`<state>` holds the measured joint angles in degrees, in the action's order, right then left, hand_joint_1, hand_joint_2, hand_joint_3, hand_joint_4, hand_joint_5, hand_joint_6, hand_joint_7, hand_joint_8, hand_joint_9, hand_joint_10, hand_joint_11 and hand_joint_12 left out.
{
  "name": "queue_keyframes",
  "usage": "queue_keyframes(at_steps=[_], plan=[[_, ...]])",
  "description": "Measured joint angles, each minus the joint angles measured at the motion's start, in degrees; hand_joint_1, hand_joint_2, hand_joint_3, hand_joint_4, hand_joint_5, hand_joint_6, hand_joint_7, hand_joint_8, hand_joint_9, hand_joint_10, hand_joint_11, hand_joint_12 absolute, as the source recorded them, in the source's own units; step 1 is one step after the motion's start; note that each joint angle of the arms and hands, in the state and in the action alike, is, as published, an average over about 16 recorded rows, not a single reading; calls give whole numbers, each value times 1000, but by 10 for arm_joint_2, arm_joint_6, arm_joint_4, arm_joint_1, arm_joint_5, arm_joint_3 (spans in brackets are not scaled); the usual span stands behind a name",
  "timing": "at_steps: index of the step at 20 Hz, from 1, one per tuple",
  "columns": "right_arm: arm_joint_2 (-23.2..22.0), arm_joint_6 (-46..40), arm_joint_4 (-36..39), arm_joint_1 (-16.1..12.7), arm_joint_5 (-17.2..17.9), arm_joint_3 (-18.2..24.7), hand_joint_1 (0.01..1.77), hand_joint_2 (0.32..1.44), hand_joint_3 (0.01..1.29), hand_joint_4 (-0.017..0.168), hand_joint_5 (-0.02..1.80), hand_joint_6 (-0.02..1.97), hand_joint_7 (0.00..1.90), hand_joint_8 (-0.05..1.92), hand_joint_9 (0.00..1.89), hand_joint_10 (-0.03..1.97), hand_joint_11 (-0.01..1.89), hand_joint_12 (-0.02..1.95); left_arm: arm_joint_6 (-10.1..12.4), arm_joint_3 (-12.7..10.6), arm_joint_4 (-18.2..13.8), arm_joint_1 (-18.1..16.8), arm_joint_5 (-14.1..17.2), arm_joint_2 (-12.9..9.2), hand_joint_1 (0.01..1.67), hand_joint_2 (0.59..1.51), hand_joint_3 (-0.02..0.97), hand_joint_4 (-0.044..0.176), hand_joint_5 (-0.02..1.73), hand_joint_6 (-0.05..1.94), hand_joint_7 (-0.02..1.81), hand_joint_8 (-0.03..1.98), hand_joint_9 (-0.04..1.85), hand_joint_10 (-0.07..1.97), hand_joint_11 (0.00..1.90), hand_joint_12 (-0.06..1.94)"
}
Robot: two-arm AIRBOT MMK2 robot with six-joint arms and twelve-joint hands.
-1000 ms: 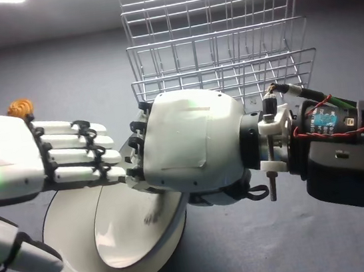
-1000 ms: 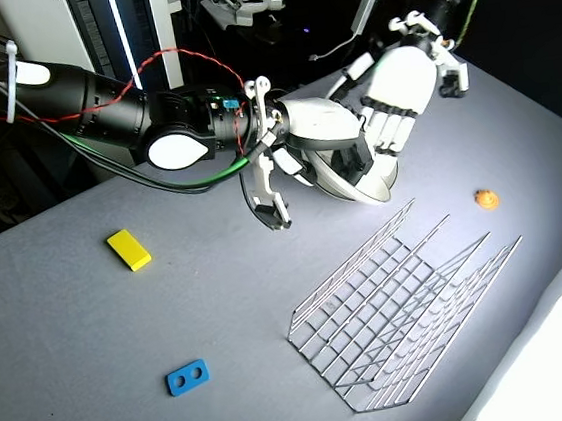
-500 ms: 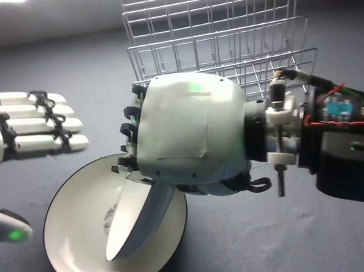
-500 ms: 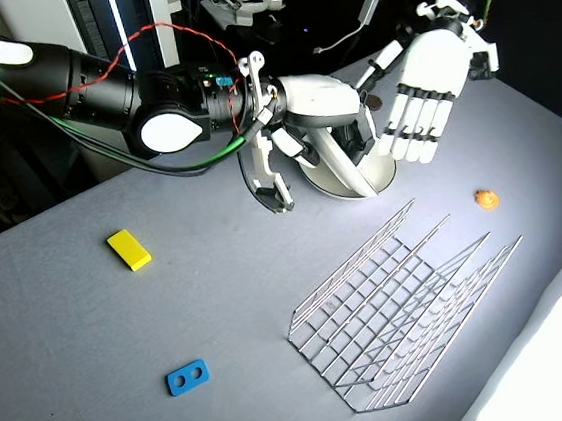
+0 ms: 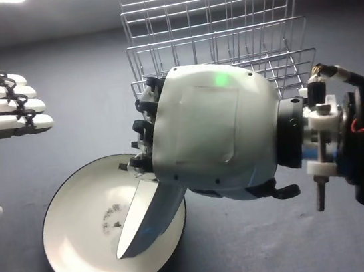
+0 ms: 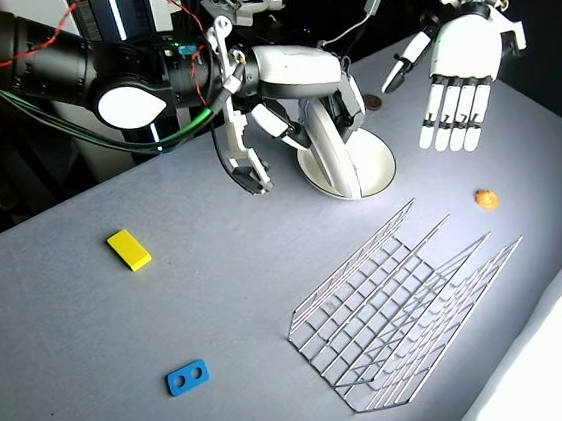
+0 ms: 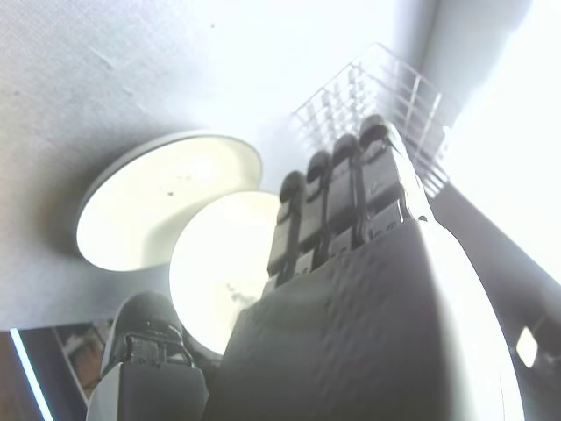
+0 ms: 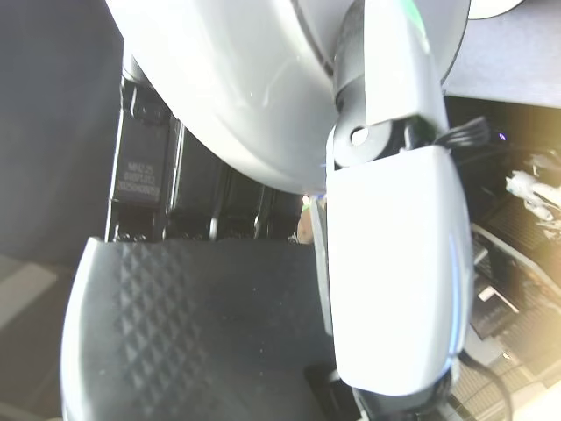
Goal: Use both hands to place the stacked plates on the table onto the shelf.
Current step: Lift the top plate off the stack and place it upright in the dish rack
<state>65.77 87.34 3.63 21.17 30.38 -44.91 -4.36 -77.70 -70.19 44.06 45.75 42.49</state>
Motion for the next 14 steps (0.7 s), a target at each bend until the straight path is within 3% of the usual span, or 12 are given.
queue_keyframes(at_steps=[7, 10, 14], plan=[[-43, -14, -39, -41, -4, 28, 1264, 937, 11, -3, 1012, 798, 1199, 776, 1315, 322, 989, 1143, -3, -19, -16, 4, 45, -6, 16, 1097, 18, 3, 76, 18, 57, 0, 18, 5, 19, 8], [-59, -33, -62, -67, -16, 32, 1266, 938, 11, -3, 1009, 795, 1194, 784, 1312, 323, 983, 1153, -5, -29, -33, 5, 79, -5, 16, 1098, 18, 3, 77, 17, 53, 0, 18, 6, 18, 8], [-74, -64, -101, -104, -40, 26, 1276, 938, 11, -1, 992, 816, 1173, 816, 1266, 481, 964, 1173, -10, -45, -70, 7, 140, 0, 17, 1099, 18, 3, 79, 17, 56, 0, 19, 6, 16, 8]])
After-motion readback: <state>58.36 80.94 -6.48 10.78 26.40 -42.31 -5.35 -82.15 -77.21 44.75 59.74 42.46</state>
